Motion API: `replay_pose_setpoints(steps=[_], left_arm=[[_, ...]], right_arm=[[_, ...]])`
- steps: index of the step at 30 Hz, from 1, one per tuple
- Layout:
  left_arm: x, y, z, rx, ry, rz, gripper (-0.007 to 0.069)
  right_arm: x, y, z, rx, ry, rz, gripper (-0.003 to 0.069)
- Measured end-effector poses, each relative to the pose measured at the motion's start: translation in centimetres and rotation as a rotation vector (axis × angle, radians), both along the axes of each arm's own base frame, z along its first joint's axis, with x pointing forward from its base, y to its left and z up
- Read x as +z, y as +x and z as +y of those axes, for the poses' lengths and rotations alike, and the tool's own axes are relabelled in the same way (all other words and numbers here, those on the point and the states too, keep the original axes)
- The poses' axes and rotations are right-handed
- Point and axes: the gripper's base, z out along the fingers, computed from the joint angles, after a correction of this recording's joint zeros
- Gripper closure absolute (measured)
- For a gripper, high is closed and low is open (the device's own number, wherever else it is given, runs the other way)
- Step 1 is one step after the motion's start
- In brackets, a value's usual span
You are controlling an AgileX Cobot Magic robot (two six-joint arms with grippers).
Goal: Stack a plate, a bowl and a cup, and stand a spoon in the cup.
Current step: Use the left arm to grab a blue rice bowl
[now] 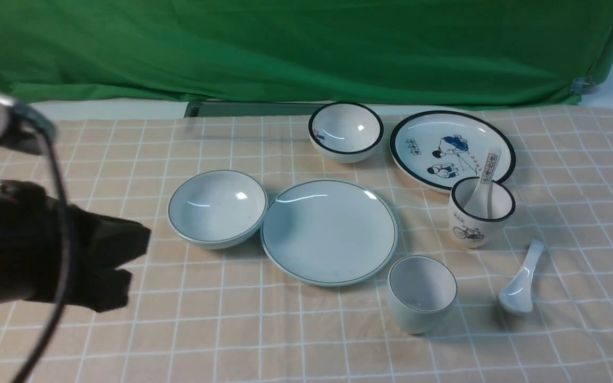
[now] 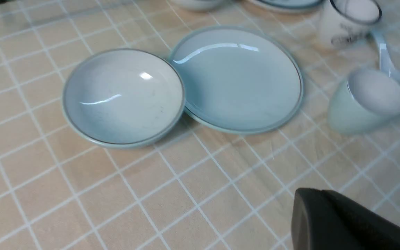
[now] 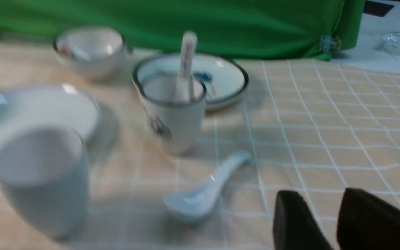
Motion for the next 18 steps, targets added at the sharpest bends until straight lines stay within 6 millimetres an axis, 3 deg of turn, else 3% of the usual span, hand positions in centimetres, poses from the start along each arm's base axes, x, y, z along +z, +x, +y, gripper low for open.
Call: replay_pose_setpoints(steps=[1, 3, 7, 10, 11, 12, 13, 18], left_arm=[[0.0, 0.1, -0.1, -0.005, 0.006, 0.002, 0.0618], [-0.8, 1.7, -1.4, -0.075, 0.067, 0.092, 0.0618], [-2.2, 4.0, -2.4, -0.129, 0.138, 0.22, 0.0618], [-3.3, 6.0, -2.9, -0.153, 0.208, 0.28, 0.0618], [-3.4, 6.3, -2.9, -0.156, 0.217, 0.285, 0.0618], [-4.0, 7.7, -3.2, -0.164, 0.259, 0.304, 0.0618], [-4.0, 7.9, -3.3, -0.165, 0.263, 0.305, 0.0618], [-5.1, 12.1, -3.9, -0.188, 0.377, 0.313, 0.0604]], right_arm=[[0.0, 0.0, 0.0, 0.001, 0.009, 0.001, 0.0421], [1.1, 0.1, 0.2, 0.001, 0.259, -0.092, 0.0421], [2.1, 0.0, 0.3, 0.021, 0.444, -0.18, 0.0424], [2.6, 0.0, 0.3, 0.008, 0.565, -0.116, 0.0456], [2.7, 0.0, 0.3, 0.01, 0.57, -0.107, 0.0459], [4.7, 0.0, 0.4, 0.022, 0.516, -0.033, 0.0488], [4.9, 0.0, 0.5, 0.024, 0.504, -0.018, 0.0494], [11.6, 0.4, 1.4, 0.167, 0.126, 0.274, 0.0519]])
